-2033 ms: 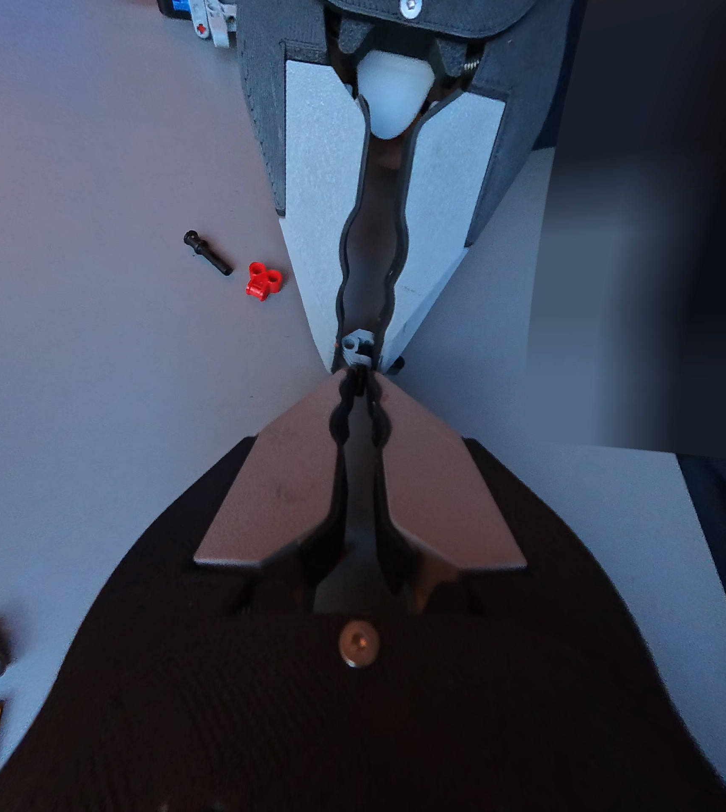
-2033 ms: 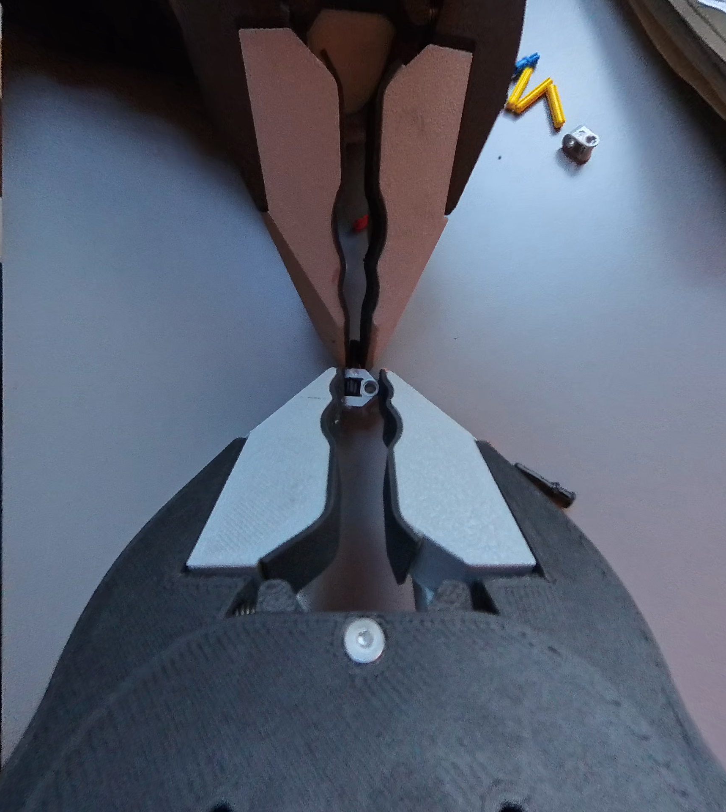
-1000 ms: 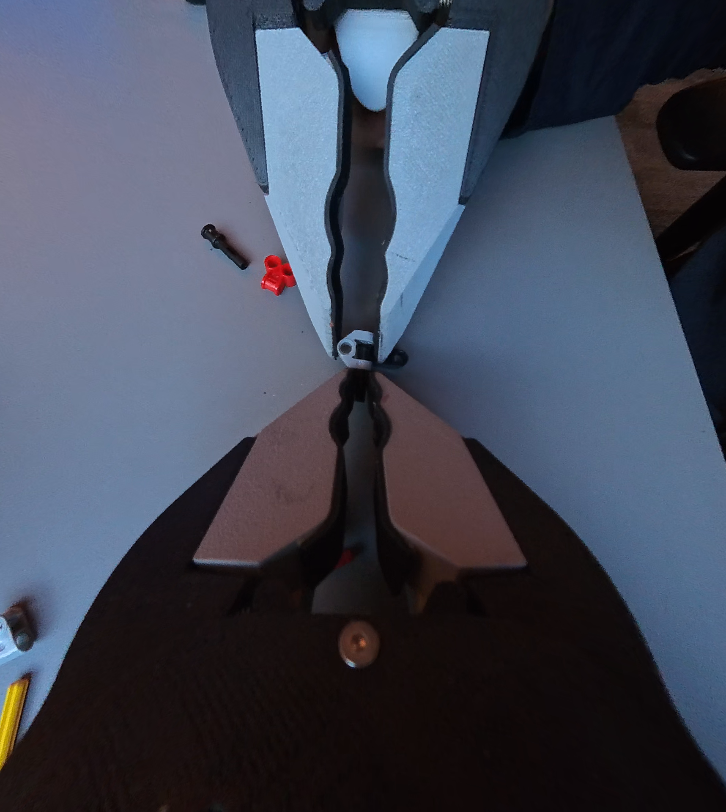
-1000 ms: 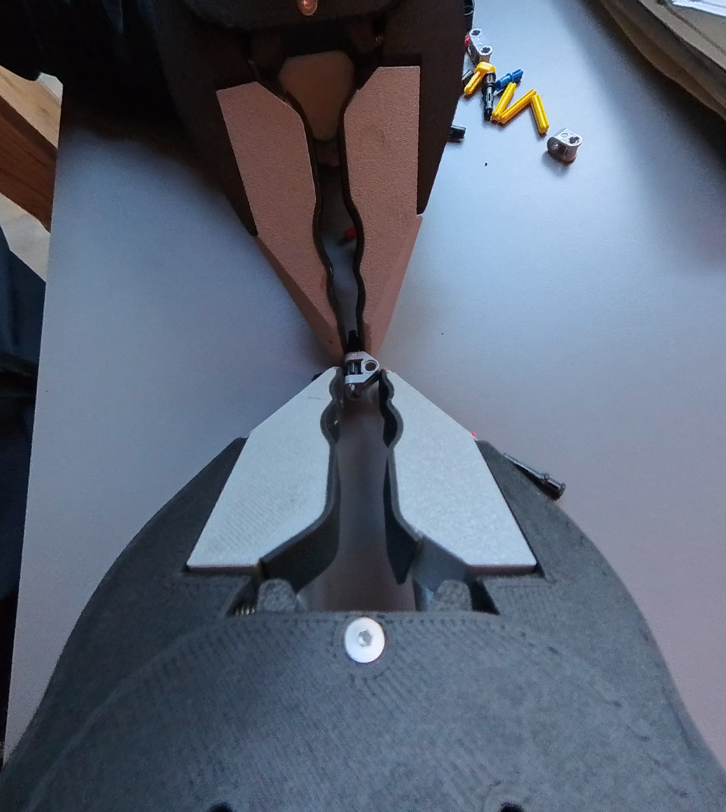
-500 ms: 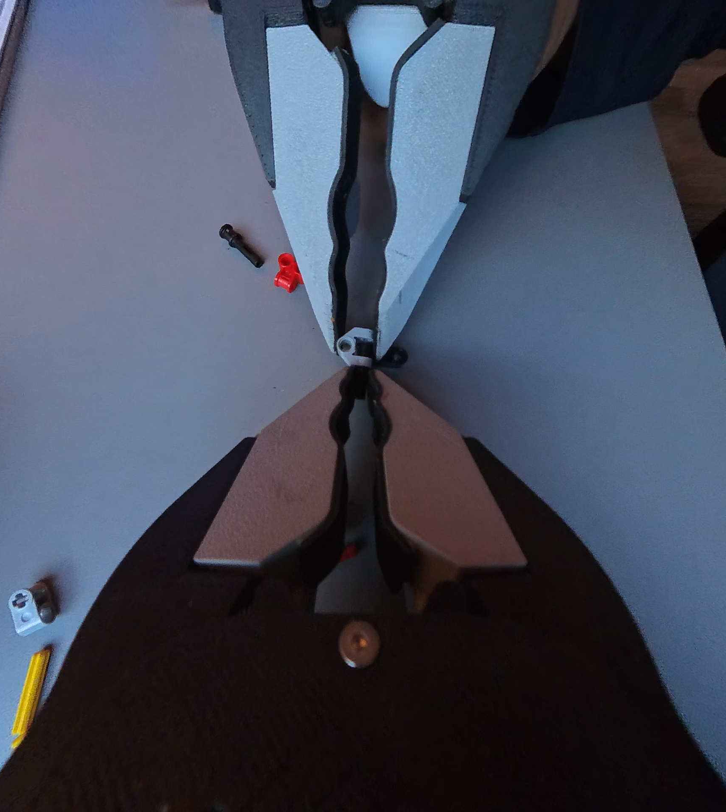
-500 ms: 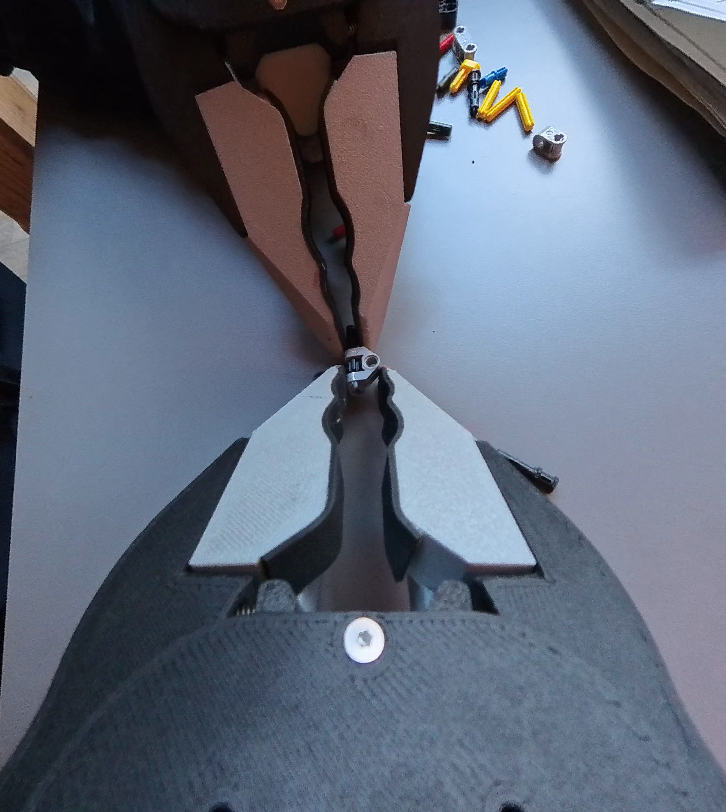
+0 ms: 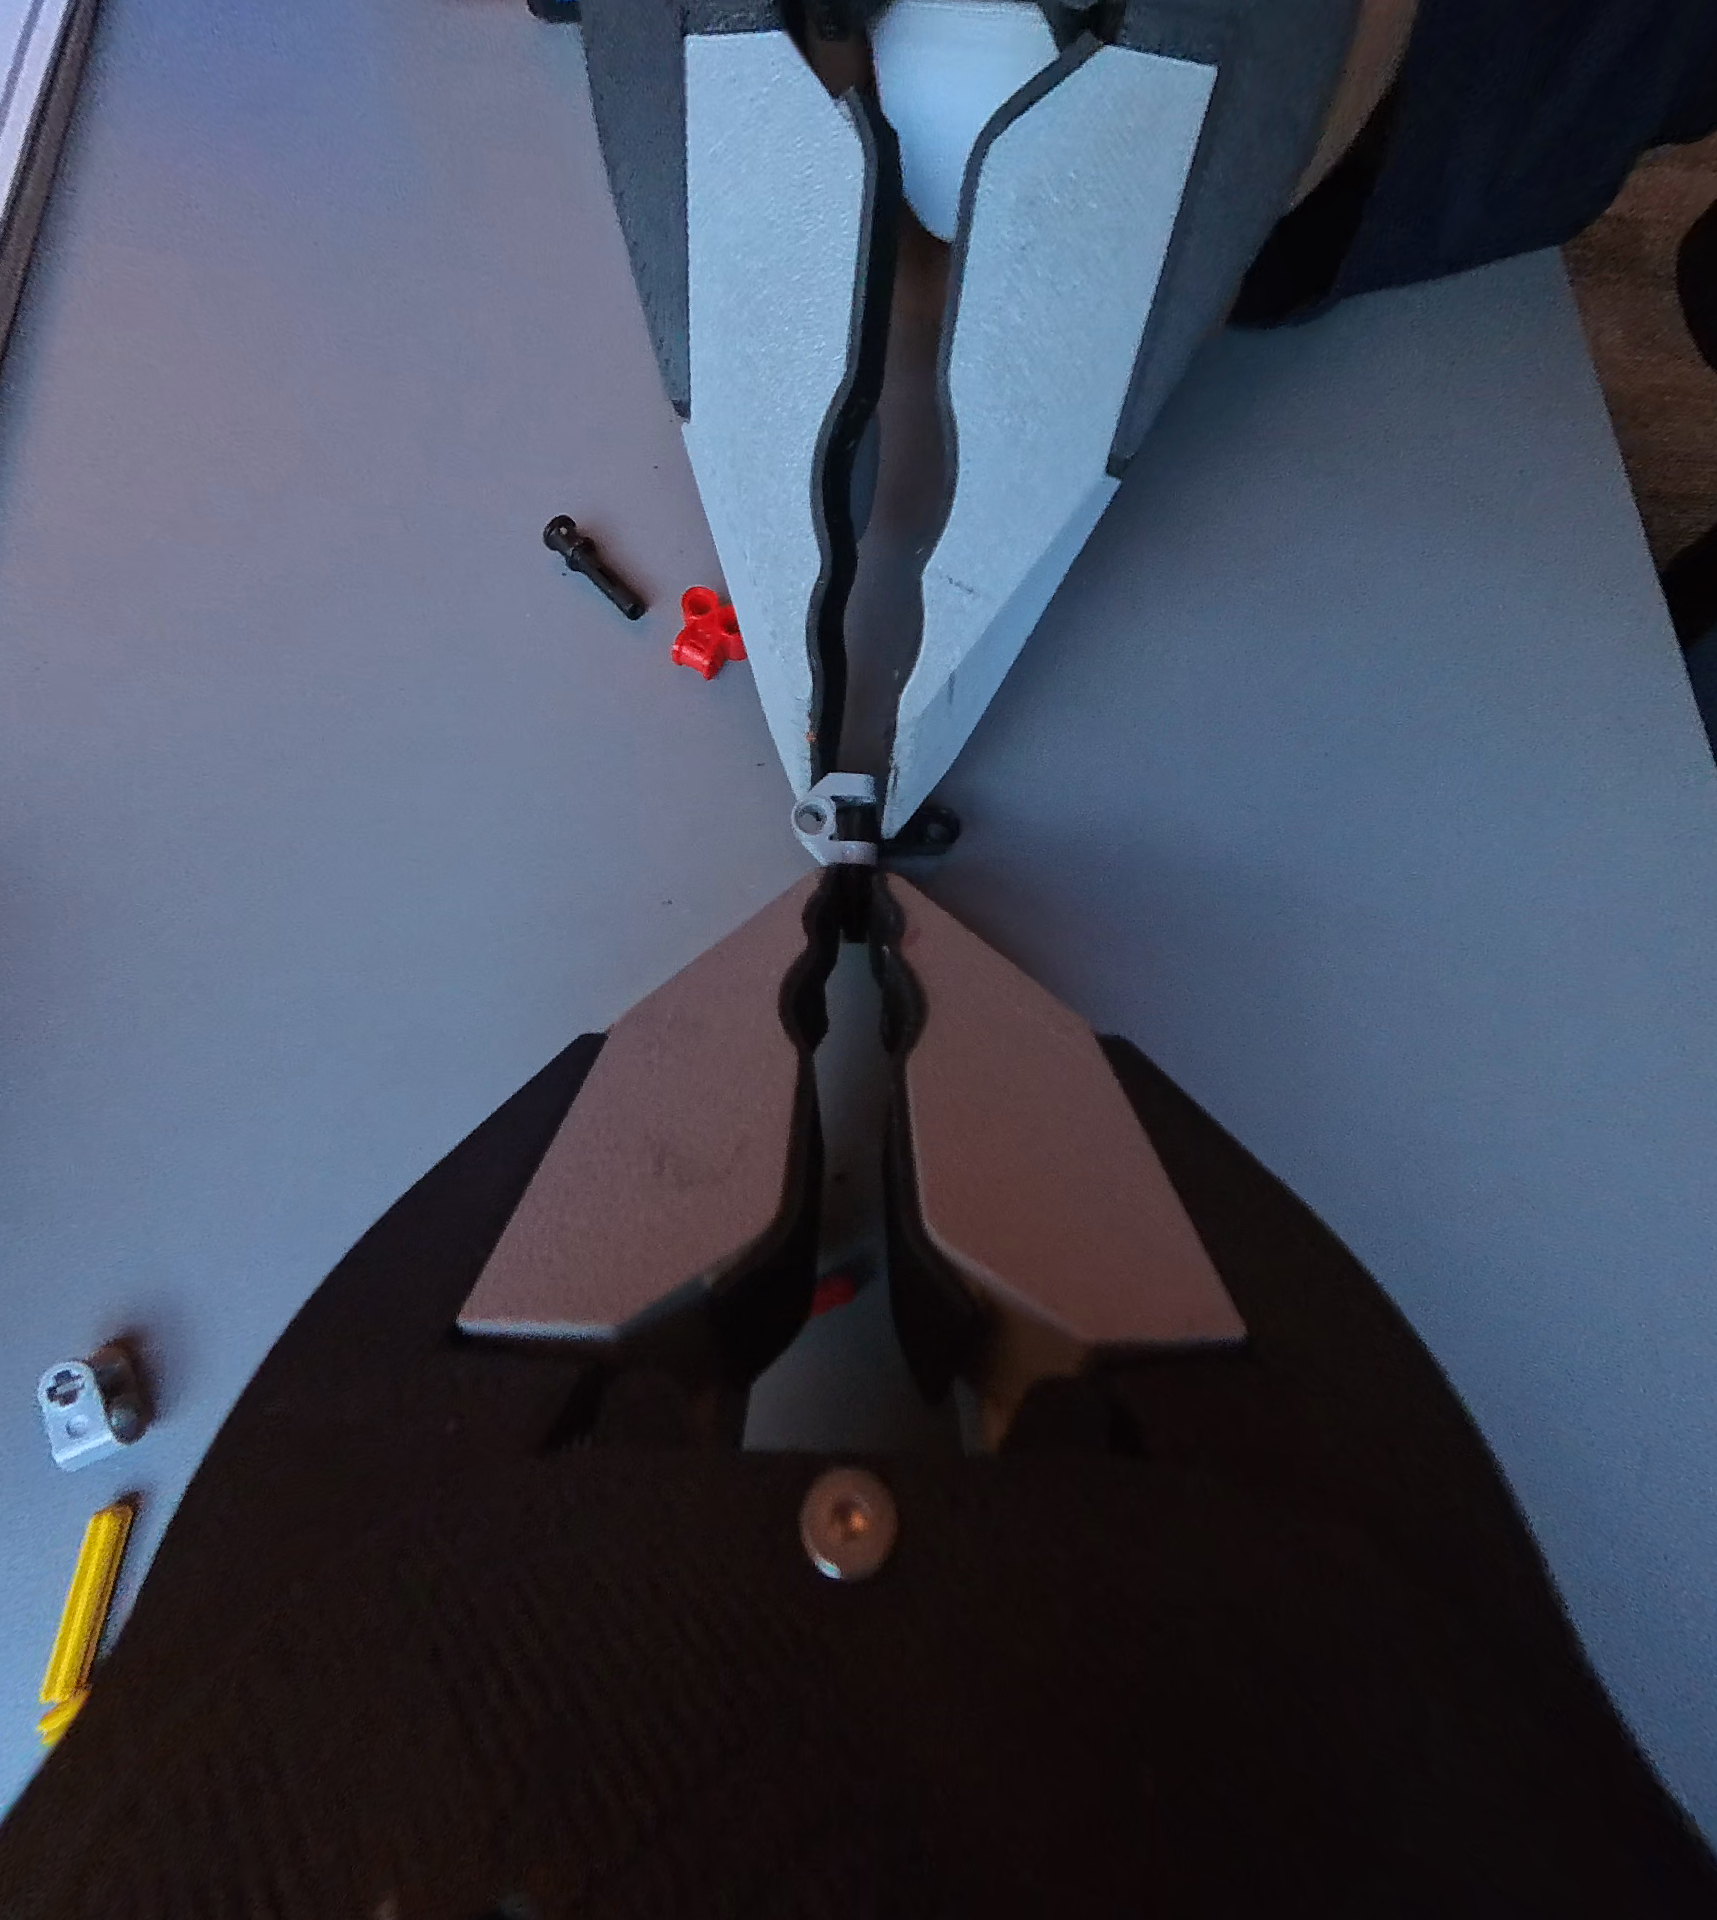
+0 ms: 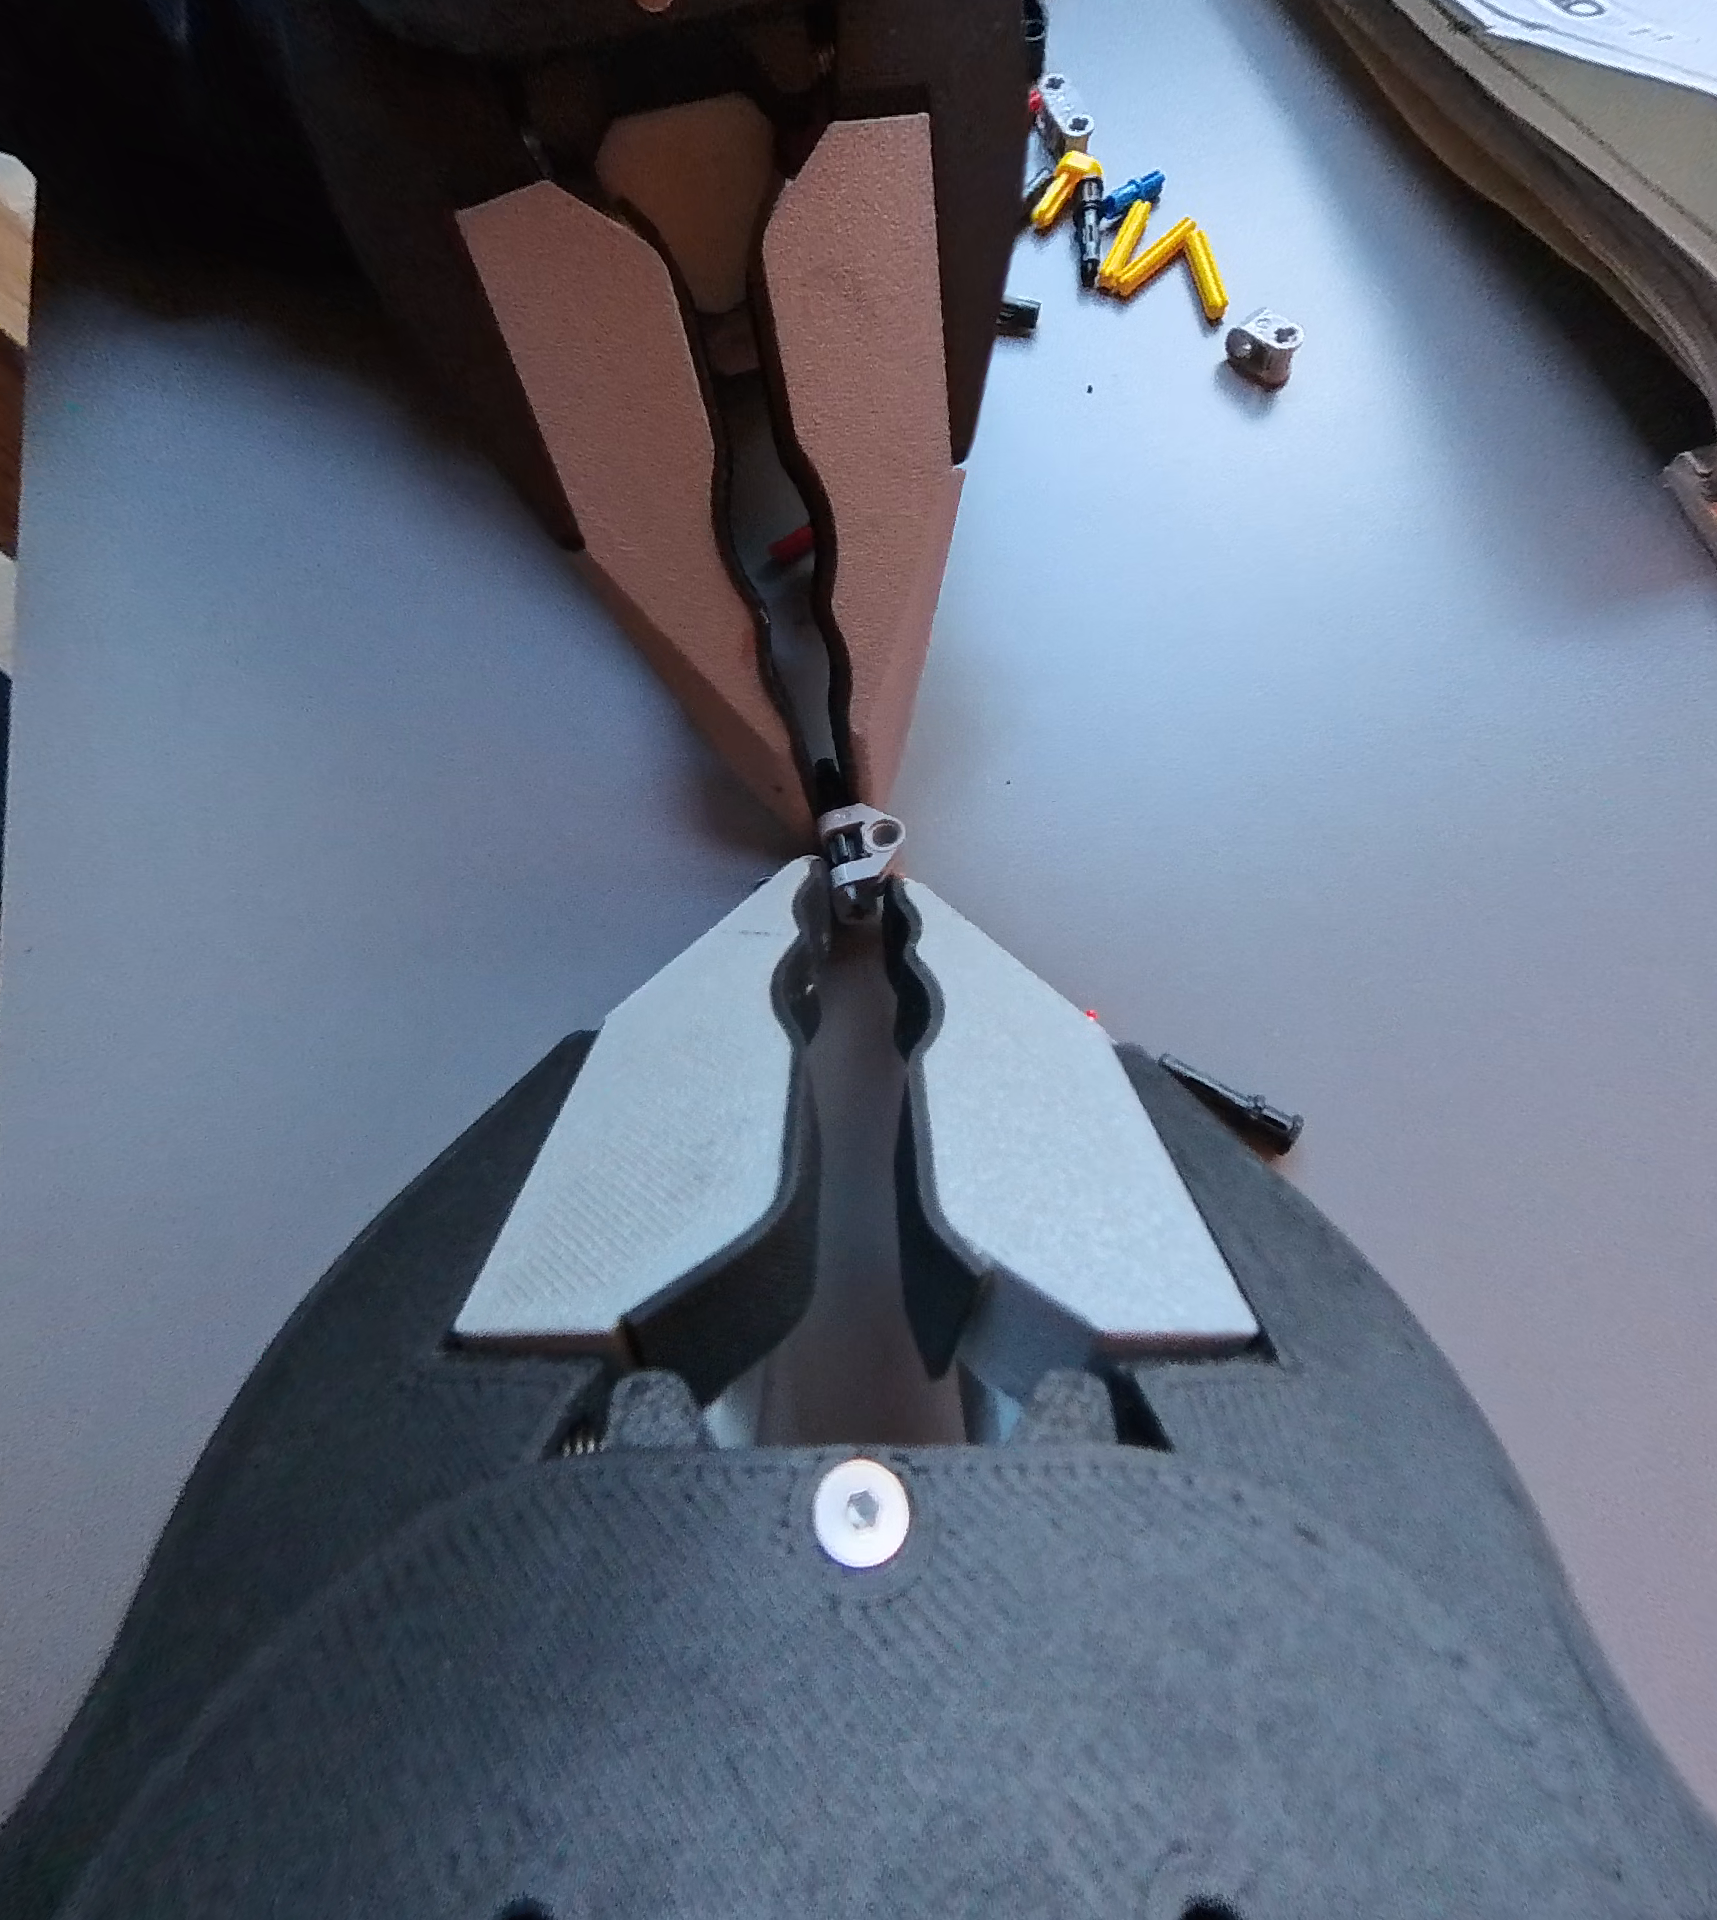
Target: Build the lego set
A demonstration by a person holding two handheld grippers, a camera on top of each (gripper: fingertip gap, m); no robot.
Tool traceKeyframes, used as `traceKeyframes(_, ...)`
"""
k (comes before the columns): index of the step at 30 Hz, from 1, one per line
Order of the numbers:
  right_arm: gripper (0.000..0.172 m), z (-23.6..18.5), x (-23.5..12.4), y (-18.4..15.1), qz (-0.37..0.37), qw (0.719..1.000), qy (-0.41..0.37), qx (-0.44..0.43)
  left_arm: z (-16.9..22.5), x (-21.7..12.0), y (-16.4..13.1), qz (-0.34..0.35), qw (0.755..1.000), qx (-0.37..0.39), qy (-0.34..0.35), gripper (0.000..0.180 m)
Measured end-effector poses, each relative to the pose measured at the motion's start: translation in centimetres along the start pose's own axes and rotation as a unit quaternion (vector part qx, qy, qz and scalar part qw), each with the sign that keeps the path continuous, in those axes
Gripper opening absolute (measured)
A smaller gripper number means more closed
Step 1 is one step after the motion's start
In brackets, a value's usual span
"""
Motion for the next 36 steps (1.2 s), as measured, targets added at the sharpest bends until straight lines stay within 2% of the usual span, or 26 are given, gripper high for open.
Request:
traceKeyframes(20,0.007,-0.1,0.06,0.07,0.005,1.0,0.016,0.013,0.15,-0.06,-0.04,-0.001,1.0,-0.002,-0.012,0.003)
traceKeyframes(23,0.014,-0.15,0.08,0.15,0.003,0.999,0.031,-0.012,0.25,0.0,-0.02,-0.002,1.0,0.024,-0.01,0.003)
traceKeyframes(24,0.03,-0.1,0.24,0.31,0.007,0.999,0.026,-0.028,0.31,0.06,-0.01,-0.003,0.999,0.03,-0.012,0.003)
traceKeyframes(27,0.018,-0.53,0.68,0.5,0.005,0.994,0.02,-0.109,0.38,0.06,0.0,-0.003,0.999,0.026,-0.022,0.003)
traceKeyframes(29,0.016,-0.73,0.87,0.57,0.006,0.987,0.019,-0.16,0.38,0.05,0.0,-0.003,0.999,0.026,-0.023,0.003)
traceKeyframes(34,0.014,-0.49,0.8,0.51,0.008,0.99,0.05,-0.128,0.37,0.08,0.03,-0.002,0.999,0.023,-0.024,0.003)
traceKeyframes(36,0.013,-0.63,0.71,0.43,0.007,0.989,0.042,-0.141,0.44,0.09,0.02,-0.002,0.999,0.03,-0.021,0.004)
Point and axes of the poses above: each gripper's, where its closed fingertips meet, x out along the fingers, y out of its top, z = x × y across the jaws, the point moved 4 cm from there along -x, back along the fingers, and after that the axes turned 11 degrees about z, right-handed, at the moved point
